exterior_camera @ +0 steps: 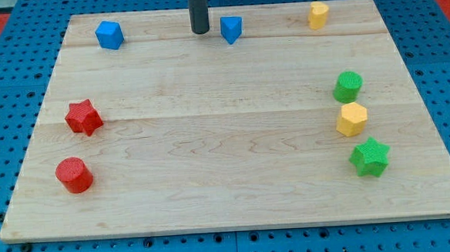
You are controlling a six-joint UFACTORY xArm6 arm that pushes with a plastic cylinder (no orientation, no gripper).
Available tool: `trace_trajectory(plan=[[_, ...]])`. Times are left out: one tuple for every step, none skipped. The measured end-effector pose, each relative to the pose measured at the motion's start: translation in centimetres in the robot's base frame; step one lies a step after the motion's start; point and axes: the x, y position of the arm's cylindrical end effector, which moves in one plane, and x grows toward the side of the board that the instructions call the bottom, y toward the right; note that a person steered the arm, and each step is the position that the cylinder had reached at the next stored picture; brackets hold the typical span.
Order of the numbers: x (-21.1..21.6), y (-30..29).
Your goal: Slide the blue triangle above the green circle
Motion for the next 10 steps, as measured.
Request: trace_trajectory(plan=[[0.3,0.0],[-1.2,3.1],[0.3,7.2],[4.6,8.6],[5.0,14.1],[3.9,15.3],[2.8,15.6],[0.1,18.2],[0.2,20.8],[2.5,24.4]])
